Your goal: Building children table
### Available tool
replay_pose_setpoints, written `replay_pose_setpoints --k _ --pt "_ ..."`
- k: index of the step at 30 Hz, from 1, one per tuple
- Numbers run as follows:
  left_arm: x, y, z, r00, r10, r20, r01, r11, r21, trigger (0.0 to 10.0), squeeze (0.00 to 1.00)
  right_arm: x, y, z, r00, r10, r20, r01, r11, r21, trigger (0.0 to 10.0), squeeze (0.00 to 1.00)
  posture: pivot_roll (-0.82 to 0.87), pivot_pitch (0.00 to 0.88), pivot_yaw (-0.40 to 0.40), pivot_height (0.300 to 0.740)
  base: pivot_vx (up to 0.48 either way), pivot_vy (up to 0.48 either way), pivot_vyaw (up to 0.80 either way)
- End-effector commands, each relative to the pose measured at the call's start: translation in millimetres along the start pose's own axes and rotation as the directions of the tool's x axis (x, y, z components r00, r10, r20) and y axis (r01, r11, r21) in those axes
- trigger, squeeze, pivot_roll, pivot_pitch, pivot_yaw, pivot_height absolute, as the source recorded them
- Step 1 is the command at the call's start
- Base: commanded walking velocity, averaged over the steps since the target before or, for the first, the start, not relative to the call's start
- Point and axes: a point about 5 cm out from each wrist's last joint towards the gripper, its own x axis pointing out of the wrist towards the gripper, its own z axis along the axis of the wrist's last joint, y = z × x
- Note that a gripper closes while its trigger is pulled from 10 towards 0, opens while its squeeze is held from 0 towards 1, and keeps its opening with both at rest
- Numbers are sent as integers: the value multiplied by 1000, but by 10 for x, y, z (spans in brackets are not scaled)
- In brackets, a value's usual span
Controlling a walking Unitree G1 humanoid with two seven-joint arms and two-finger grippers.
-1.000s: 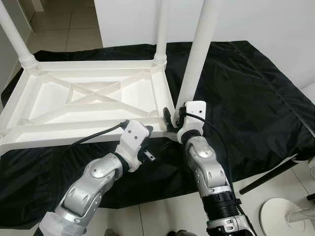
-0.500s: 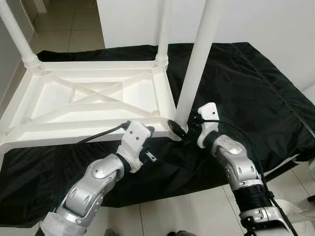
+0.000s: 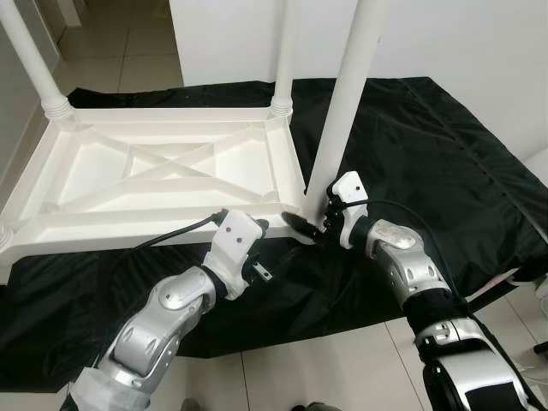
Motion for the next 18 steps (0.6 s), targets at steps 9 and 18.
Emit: replay_pose_setpoints --k 9,18 --pt "-16 -5 -4 999 -41 -2 41 999 15 10000 0 27 89 -197 997 63 -55 -61 998 31 7490 0 16 30 -44 740 0 0 0" --pt "-5 -6 -1 999 -46 -2 46 999 18 10000 0 56 76 -235 998 -21 -63 24 998 57 10000 0 13 26 -45 740 0 0 0"
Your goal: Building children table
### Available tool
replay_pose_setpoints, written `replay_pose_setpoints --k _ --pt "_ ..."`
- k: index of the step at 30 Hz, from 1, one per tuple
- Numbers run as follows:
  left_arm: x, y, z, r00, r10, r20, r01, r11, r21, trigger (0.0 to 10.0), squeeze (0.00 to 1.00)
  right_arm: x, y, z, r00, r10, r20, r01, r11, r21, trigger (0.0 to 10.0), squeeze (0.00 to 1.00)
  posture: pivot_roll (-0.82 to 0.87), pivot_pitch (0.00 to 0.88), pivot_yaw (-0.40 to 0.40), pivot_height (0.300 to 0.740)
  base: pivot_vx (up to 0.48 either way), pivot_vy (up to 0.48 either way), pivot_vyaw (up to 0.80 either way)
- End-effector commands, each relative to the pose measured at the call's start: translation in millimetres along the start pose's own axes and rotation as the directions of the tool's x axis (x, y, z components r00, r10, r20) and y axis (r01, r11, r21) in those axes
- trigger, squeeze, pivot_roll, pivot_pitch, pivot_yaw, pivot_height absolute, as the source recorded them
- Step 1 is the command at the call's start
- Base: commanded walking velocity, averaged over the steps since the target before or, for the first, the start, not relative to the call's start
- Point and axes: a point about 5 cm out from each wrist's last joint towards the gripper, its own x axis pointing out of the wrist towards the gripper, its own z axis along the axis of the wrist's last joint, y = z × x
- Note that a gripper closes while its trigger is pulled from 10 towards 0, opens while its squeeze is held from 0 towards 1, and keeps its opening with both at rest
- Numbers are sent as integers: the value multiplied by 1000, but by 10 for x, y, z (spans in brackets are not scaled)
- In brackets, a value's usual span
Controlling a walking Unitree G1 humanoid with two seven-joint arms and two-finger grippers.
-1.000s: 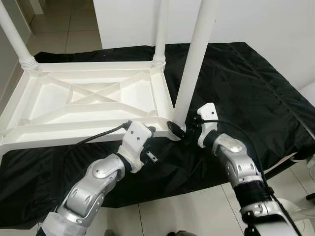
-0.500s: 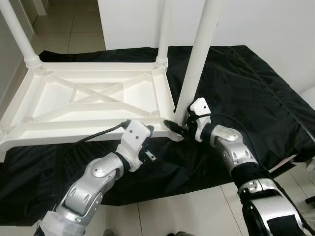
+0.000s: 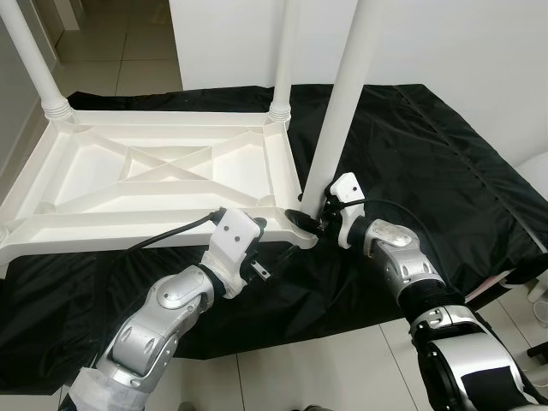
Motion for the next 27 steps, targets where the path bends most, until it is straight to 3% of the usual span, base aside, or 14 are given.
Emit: replay_pose_setpoints --k 1,5,8,11,12,14,15,17,19,22,27 --pt "10 -12 3 999 -52 -1 52 999 17 10000 0 49 104 -122 999 -35 -38 37 998 50 10000 0 6 24 -45 740 0 0 0" --pt "27 -17 6 998 -57 2 57 998 16 10000 0 98 149 -93 988 -154 -17 155 984 92 10000 0 2 24 -47 740 0 0 0" --pt "26 -33 -5 998 -61 0 61 998 12 10000 0 84 194 -183 933 -356 -56 360 920 154 10000 0 1 25 -47 740 0 0 0" --pt "23 -38 -8 998 -61 0 61 998 10 10000 0 76 240 -218 910 -409 -70 415 894 167 10000 0 2 29 -49 740 0 0 0" --pt "20 -45 -12 998 -61 -2 61 998 8 10000 0 60 295 -239 872 -484 -75 490 856 164 10000 0 2 29 -49 740 0 0 0" --pt "20 -45 -12 998 -61 -2 61 998 8 10000 0 60 295 -239 872 -484 -75 490 856 164 10000 0 2 29 -49 740 0 0 0" --pt "17 -52 -15 998 -62 -2 62 998 6 10000 0 52 359 -259 831 -549 -89 556 812 177 10000 0 1 34 -52 740 0 0 0" --pt "17 -52 -15 998 -62 -2 62 998 6 10000 0 52 359 -259 831 -549 -89 556 812 177 10000 0 1 34 -52 740 0 0 0" --pt "18 -62 -17 998 -63 -2 63 998 3 10000 0 67 472 -274 770 -628 -118 637 744 201 10000 0 3 34 -53 740 0 0 0" --pt "17 -61 -16 998 -65 -2 65 998 2 10000 0 136 577 -232 784 -612 -105 619 754 220 10000 0 0 37 -50 740 0 0 0" --pt "16 -63 -14 998 -69 -3 69 998 2 10000 0 130 591 -150 782 -617 -85 618 751 231 10000 0 -1 38 -50 740 0 0 0"
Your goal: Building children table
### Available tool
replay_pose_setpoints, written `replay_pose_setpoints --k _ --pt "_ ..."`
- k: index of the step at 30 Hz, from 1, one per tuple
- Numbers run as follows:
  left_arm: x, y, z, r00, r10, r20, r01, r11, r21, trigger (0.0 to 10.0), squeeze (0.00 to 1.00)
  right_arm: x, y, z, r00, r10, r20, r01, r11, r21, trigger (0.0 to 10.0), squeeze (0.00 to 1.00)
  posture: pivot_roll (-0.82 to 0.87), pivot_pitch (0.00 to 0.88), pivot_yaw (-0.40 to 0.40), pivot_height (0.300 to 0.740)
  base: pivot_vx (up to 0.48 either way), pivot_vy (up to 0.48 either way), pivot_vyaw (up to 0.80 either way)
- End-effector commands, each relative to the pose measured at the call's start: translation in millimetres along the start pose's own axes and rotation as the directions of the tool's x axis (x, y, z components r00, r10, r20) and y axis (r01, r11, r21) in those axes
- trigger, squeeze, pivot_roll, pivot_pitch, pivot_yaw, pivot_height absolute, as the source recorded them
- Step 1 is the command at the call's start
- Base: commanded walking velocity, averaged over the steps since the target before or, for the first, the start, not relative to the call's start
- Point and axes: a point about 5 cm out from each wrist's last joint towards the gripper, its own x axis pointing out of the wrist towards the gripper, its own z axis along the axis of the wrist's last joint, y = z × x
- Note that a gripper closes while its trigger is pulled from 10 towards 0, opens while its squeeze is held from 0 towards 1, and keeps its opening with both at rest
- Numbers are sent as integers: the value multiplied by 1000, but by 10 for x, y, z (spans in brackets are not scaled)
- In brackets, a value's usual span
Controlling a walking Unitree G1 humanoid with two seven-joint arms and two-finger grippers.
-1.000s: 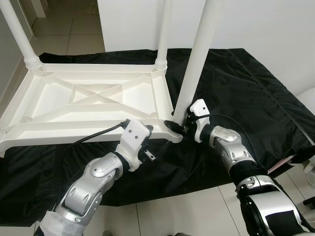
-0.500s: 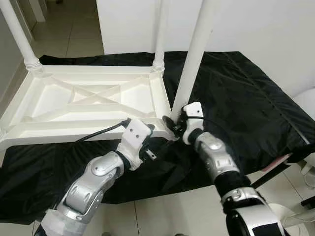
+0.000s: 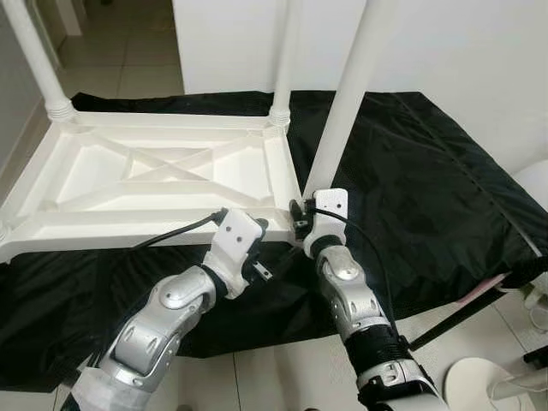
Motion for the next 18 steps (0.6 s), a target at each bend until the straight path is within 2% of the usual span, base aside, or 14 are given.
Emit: replay_pose_setpoints --k 1,2,7,13,14,16,18 --pt "-3 -53 -1 998 -64 -1 64 998 9 10000 0 -54 4 -146 997 -11 -76 12 1000 10 10000 0 -1 38 -50 740 0 0 0" --pt "-6 -62 -3 998 -65 -1 65 998 9 10000 0 -71 13 -112 999 3 -51 -1 999 37 10000 1000 2 41 -53 740 0 0 0" --pt "-29 -70 -18 998 -61 -6 61 998 0 10000 0 -111 -38 -5 1000 18 25 -19 999 42 10000 1000 5 45 -54 740 0 0 0" --pt "-42 -74 -16 998 -59 -8 59 998 0 10000 0 -147 -172 -42 998 65 -11 -65 998 -13 10000 1000 7 51 -53 740 0 0 0" --pt "-44 -75 -15 998 -59 -8 59 998 0 10000 0 -160 -214 -55 995 103 -16 -103 994 -17 10000 0 6 56 -49 740 0 0 0" --pt "-45 -76 -14 998 -59 -8 59 998 0 10000 0 -170 -245 -63 991 130 -20 -130 991 -19 10000 0 6 56 -49 740 0 0 0" --pt "-45 -75 -16 998 -61 -10 61 998 -3 10000 0 -165 -359 -66 975 221 -23 -222 973 -62 10000 0 -3 61 -44 740 0 0 0"
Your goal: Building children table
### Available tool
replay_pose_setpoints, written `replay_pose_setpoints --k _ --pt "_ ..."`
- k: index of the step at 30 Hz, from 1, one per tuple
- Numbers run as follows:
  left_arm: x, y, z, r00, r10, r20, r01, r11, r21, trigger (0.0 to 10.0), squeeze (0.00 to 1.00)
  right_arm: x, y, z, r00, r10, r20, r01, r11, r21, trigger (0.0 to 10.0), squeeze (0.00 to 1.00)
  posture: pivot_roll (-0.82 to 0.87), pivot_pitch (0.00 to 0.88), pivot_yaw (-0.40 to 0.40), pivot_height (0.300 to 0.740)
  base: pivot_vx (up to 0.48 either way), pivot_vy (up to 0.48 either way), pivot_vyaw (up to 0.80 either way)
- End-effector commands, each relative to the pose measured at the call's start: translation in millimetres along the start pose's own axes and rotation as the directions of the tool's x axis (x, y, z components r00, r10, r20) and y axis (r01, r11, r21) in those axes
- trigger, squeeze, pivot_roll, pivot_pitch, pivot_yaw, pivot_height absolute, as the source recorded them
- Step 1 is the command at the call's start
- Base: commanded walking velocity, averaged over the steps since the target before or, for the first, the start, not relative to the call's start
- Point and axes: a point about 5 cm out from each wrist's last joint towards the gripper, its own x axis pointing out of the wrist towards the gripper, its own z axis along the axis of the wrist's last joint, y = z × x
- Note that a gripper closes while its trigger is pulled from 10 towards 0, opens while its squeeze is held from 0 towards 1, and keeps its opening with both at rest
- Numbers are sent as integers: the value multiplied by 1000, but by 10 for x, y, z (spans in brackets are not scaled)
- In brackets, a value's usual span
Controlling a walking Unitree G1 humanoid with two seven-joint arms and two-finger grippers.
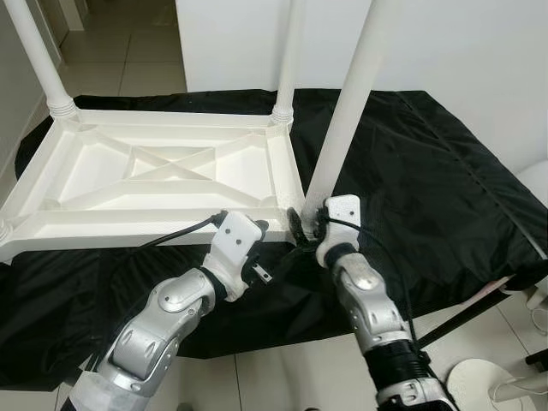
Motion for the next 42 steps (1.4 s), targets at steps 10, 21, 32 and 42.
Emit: replay_pose_setpoints --k 10,21,32,42 --pt "20 -26 -6 998 -61 -9 61 998 -2 10000 0 136 -201 39 939 343 -19 -343 933 -112 10000 0 -9 63 -30 740 0 0 0" --pt "2 16 14 999 -43 -7 43 999 5 10000 0 340 -154 82 878 471 -85 -478 858 -186 4353 0 9 65 -27 740 0 0 0" --pt "-19 70 34 1000 -14 -5 14 1000 16 10000 0 339 -214 -16 864 484 -141 -503 848 -169 0 0 23 67 -35 740 0 0 0" --pt "-16 84 38 1000 -7 -6 7 1000 30 10000 0 382 -248 -6 910 403 -100 -410 909 -71 10000 0 16 76 -28 740 0 0 0"
